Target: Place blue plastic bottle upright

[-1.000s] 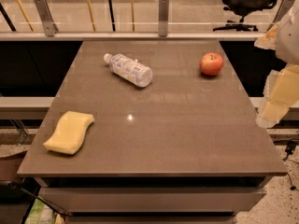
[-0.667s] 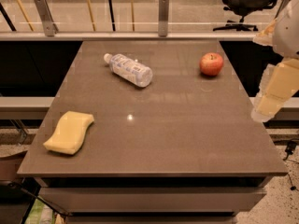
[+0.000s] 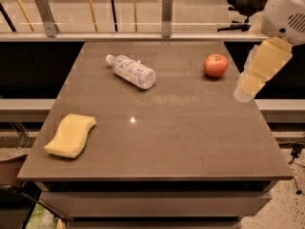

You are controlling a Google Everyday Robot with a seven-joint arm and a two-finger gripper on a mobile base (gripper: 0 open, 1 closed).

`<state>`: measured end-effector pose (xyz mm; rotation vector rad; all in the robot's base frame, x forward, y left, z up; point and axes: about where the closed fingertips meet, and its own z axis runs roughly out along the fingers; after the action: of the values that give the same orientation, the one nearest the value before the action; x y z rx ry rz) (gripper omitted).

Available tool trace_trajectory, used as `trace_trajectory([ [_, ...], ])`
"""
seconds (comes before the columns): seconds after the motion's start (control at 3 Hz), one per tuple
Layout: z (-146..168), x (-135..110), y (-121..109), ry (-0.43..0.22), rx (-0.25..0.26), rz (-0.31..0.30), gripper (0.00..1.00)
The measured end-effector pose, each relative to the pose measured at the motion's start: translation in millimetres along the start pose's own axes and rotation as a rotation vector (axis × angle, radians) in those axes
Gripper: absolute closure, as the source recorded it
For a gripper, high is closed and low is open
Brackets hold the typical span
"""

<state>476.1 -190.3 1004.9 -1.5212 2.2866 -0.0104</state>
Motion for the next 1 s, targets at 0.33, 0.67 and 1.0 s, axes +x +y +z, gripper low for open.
trace_trajectory([
  [0.33,6,-24,-16,0.006,-0.002,0.084,0.00],
  [0.67,15,-49,-29,0.055,0.017,0.157,0.00],
  [1.0,30,-75,-42,0.124,0.050,0.227,0.00],
])
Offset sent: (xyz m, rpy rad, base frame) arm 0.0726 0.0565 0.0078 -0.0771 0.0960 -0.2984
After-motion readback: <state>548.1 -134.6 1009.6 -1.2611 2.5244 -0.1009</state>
